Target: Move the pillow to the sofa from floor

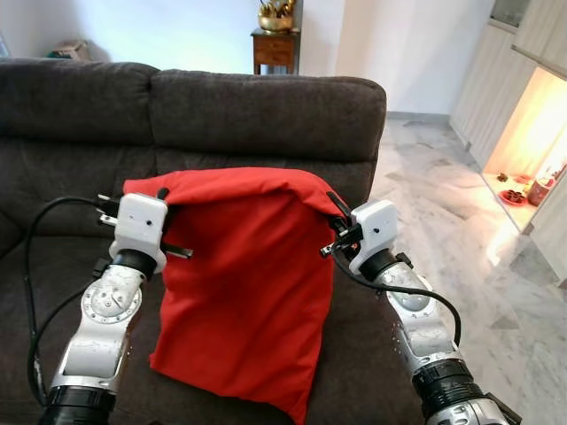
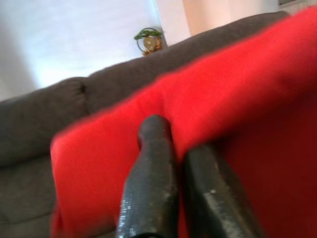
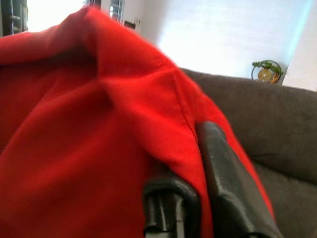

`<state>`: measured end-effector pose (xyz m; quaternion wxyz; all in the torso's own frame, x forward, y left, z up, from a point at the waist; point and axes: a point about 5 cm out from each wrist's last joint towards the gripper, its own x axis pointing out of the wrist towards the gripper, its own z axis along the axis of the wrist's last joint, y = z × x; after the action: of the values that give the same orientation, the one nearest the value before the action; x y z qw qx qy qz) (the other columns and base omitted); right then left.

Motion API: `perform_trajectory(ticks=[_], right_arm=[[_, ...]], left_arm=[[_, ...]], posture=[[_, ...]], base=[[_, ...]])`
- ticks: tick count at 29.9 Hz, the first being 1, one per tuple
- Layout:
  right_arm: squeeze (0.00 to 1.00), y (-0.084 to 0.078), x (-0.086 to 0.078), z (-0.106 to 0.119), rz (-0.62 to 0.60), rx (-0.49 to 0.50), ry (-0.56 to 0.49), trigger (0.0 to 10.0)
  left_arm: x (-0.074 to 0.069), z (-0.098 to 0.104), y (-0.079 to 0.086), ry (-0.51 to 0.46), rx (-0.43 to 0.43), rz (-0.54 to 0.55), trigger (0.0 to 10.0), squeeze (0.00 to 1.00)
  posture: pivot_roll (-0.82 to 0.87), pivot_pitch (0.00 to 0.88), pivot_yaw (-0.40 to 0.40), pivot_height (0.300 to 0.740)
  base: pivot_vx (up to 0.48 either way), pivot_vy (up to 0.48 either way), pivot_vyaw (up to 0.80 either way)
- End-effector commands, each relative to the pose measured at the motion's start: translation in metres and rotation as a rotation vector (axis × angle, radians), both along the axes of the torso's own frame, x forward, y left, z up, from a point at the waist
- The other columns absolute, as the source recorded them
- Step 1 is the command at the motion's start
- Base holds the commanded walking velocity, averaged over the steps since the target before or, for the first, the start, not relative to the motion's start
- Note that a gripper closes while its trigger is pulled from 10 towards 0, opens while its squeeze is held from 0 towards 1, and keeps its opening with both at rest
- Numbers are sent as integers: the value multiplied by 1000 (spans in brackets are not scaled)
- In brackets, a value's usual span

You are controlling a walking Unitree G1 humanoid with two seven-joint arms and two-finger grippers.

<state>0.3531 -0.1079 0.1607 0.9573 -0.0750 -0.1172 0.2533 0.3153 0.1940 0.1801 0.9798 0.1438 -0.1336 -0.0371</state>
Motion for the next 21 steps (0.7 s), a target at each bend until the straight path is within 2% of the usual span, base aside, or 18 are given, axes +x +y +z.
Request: perform_trajectory(ticks=[1,5,6,7,8,12,13,14,17,18,19,20,21], right_arm=[[1000,2,-1,-4,6,-7,6,10000],[1000,0,-2,-8,-12,-5,9,10000],[333,-1,-3,-10,-23,-5,15,10000],[333,-2,-3,-11,-26,-8,17,10000],[0,-3,-3,-13,-43,-9,21,10000],[0,-11,-2,-20,-111,49,51,10000],[0,-17,-2,-24,-152,86,77,10000],[0,-26,-2,-31,-207,127,113,10000],[0,-55,-9,-57,-367,236,231,10000],[0,-71,-16,-72,-447,260,287,10000],[0,-71,-16,-72,-447,260,287,10000],[0,-84,-24,-87,-517,268,341,10000],[0,-88,-28,-93,-544,271,364,10000]], left_arm=[[0,-9,-7,33,25,-32,10000,1000],[0,-12,-12,35,27,-47,10000,1000],[0,-13,-13,35,31,-50,10000,1000],[0,-13,-13,36,30,-51,10000,1000],[1,-15,-14,40,27,-54,10000,1000],[1,-25,-12,76,4,-49,10000,1000],[2,-32,-10,103,-10,-41,10000,125],[2,-42,-7,140,-28,-27,10000,0],[-3,-75,8,251,-78,42,10000,0],[-9,-94,18,321,-86,86,10000,0],[-9,-94,18,321,-86,86,10000,0],[-16,-111,27,383,-106,128,10000,0],[-19,-117,31,407,-122,148,10000,0]], posture=[[30,1,1,740],[27,0,3,740],[25,0,4,740],[24,0,5,740],[22,0,6,740],[27,0,9,740],[26,0,10,740],[25,0,12,740],[19,0,22,740],[9,0,31,740],[9,0,31,740],[-5,0,39,740],[-15,0,44,740]], base=[[0,0,0],[0,0,0],[0,0,0],[0,0,0],[0,0,0],[0,0,0],[0,0,0],[0,0,0],[0,0,0],[0,0,0],[0,0,0],[0,0,0],[0,0,0]])
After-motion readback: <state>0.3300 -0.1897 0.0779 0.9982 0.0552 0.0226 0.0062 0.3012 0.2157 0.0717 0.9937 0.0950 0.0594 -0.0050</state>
